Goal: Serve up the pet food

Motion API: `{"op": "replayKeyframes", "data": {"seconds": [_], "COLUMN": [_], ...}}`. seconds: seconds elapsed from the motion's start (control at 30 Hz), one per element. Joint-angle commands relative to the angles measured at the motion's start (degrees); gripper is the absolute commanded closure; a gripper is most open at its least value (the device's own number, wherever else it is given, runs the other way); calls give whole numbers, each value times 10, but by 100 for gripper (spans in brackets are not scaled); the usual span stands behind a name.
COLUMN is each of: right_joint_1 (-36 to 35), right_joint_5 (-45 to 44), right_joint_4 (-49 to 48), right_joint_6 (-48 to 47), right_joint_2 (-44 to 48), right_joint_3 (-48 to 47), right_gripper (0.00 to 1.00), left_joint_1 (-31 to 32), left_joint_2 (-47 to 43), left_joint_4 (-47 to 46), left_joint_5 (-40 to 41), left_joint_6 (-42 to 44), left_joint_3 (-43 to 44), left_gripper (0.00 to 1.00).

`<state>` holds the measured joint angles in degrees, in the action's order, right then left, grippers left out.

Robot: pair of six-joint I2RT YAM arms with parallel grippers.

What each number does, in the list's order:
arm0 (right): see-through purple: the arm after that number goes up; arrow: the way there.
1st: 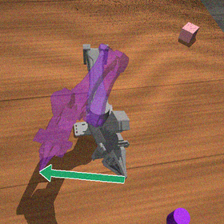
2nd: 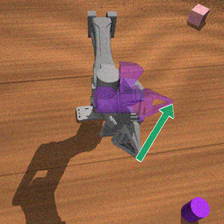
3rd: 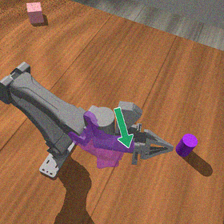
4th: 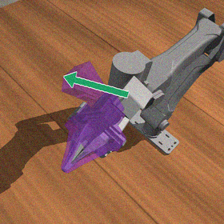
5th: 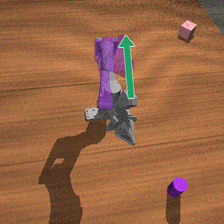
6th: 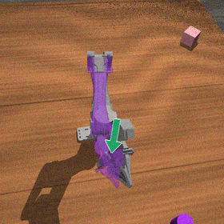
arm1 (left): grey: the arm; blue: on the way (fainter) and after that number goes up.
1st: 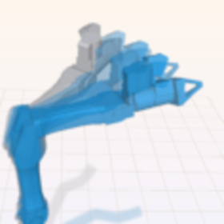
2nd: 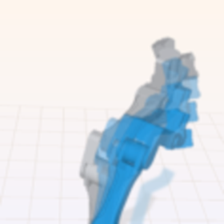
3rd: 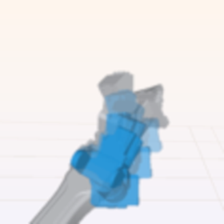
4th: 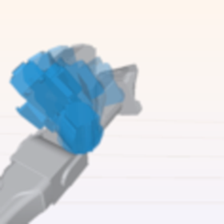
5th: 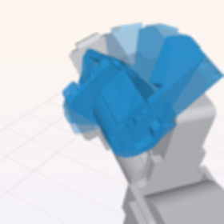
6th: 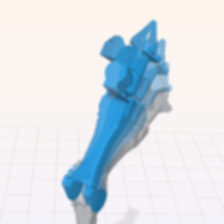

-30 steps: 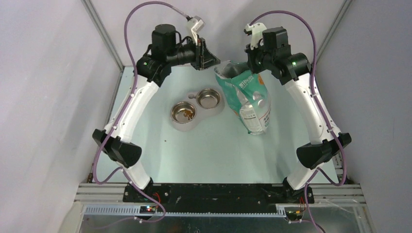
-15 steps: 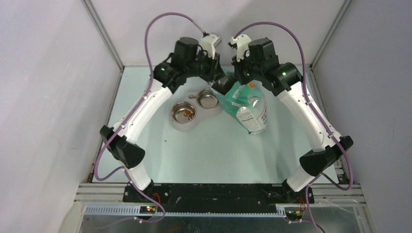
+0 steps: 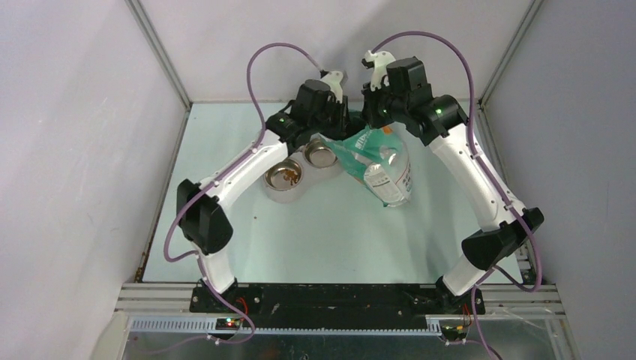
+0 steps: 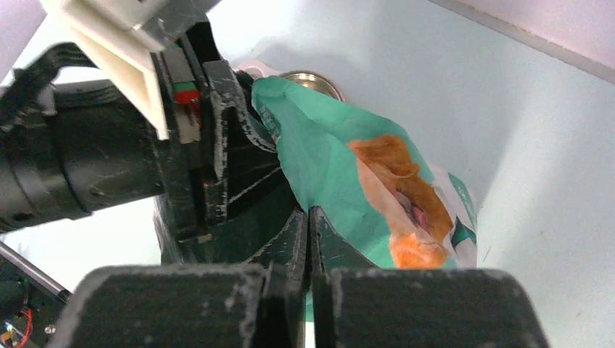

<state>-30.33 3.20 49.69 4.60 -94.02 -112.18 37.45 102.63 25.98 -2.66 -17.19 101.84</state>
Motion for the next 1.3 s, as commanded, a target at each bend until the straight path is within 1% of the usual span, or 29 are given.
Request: {"op": "replayKeyframes", "data": {"seconds": [0.0, 0.2, 0.3, 0.47, 0.5, 0.6, 0.63, 0.67, 0.7, 0.73, 0.77, 0.8, 0.83, 0.97, 1.07, 1.17, 1.27], "right_joint_1": [7, 12, 14, 14, 15, 17, 17, 17, 17, 17, 17, 18, 19, 28, 36, 49, 61], "right_joint_5": [3, -18, -15, -9, -9, -3, -2, -2, -3, -5, -5, -6, -6, -15, -24, -32, -40], "right_joint_4": [-5, -26, -37, -49, -52, -54, -53, -51, -50, -47, -45, -42, -41, -35, -30, -24, -22], "right_joint_6": [30, 30, 33, 35, 37, 42, 43, 43, 41, 38, 36, 30, 26, -7, -29, -38, -44], "right_joint_2": [-1, 7, 5, 11, 13, 18, 21, 22, 25, 27, 30, 32, 37, 51, 67, 80, 94], "right_joint_3": [26, 98, 122, 158, 166, 179, 183, 185, 186, 186, 185, 185, 182, 166, 168, 174, 179], "right_gripper": [100, 100, 100, 100, 100, 100, 100, 100, 100, 100, 100, 100, 100, 100, 100, 100, 100], "left_joint_1": [16, 44, 56, 74, 75, 76, 72, 70, 64, 60, 54, 47, 44, 18, -13, -40, -64], "left_joint_2": [42, 62, 62, 89, 95, 107, 112, 114, 114, 113, 109, 107, 102, 75, 48, 21, -14], "left_joint_4": [-71, -101, -101, -55, -57, -91, -100, -127, -164, -188, -230, -243, -282, -325, -328, -321, -273], "left_joint_5": [68, 89, 82, 42, 9, -62, -101, -124, -166, -182, -211, -224, -247, -276, -289, -293, -278], "left_joint_6": [-8, 33, 48, 54, 48, 0, -16, -49, -71, -112, -131, -162, -175, -223, -256, -278, -262], "left_joint_3": [-19, -68, -92, -104, -110, -135, -139, -151, -169, -180, -198, -204, -216, -233, -235, -228, -211], "left_gripper": [100, 100, 100, 100, 100, 100, 100, 100, 100, 100, 100, 100, 100, 100, 100, 100, 100]}}
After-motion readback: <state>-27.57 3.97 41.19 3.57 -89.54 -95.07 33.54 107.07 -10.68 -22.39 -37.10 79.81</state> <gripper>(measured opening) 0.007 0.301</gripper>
